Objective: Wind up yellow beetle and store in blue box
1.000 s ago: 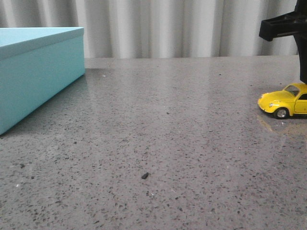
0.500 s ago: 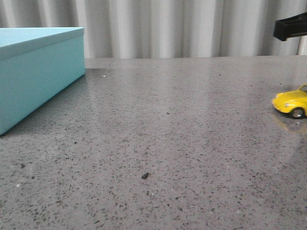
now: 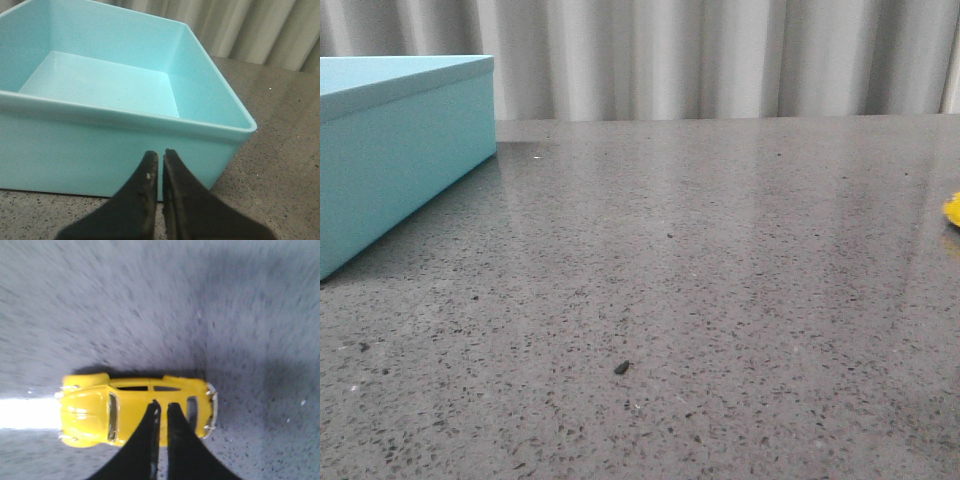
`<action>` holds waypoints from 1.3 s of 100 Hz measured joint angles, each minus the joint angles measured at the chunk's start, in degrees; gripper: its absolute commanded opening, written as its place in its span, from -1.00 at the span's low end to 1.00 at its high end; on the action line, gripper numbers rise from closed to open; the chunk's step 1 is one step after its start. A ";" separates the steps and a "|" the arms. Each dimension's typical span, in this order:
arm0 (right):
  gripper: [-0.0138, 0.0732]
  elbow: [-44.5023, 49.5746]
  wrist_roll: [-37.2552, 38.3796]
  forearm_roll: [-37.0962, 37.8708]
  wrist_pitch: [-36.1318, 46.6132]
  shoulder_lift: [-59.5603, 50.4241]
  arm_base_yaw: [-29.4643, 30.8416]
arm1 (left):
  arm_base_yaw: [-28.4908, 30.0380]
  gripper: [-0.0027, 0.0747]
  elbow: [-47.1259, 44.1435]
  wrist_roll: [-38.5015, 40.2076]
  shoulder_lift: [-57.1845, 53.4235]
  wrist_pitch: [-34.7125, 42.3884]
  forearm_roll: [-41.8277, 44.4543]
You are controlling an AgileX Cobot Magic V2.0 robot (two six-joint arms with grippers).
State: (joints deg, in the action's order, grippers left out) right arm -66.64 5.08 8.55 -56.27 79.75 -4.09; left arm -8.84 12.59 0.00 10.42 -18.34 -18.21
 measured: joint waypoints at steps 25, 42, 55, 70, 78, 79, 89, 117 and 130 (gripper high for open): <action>-0.80 -3.58 0.00 -0.74 5.53 -22.88 -5.54 | 0.00 -0.99 0.00 0.00 0.00 0.00 0.00; -0.80 -3.06 0.00 -0.74 9.87 -38.45 -7.41 | 0.00 -0.99 0.00 -0.34 0.00 0.13 0.00; -0.80 0.92 -2.27 -0.13 11.32 -50.31 -7.41 | 0.00 -0.99 0.77 -5.50 0.00 0.86 0.00; -0.80 7.43 -6.05 -0.13 11.32 -61.79 -7.41 | 0.00 -0.99 5.85 -11.37 1.73 0.97 0.10; -0.80 10.21 -6.75 -0.27 10.98 -65.91 -7.41 | 0.00 -0.99 9.51 -12.83 4.48 1.00 0.10; -0.80 10.37 -6.89 -0.41 10.98 -66.44 -7.41 | 0.00 -0.99 9.84 -12.98 4.77 1.00 0.10; -0.80 11.60 -7.02 -1.33 10.60 -68.01 -7.41 | -0.14 -0.99 14.79 -17.43 9.50 -0.54 0.10; -0.80 12.00 -7.17 -2.04 10.50 -67.77 -7.41 | -10.21 -0.52 26.62 -27.27 23.92 -8.63 0.21; -0.80 12.00 -7.17 -2.30 10.50 -67.77 -7.41 | -14.93 0.11 32.63 -31.58 32.67 -13.89 0.98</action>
State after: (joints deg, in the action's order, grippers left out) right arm -54.64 -2.09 6.25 -45.78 11.98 -11.50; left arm -23.77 45.23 -31.58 43.09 -32.23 -17.23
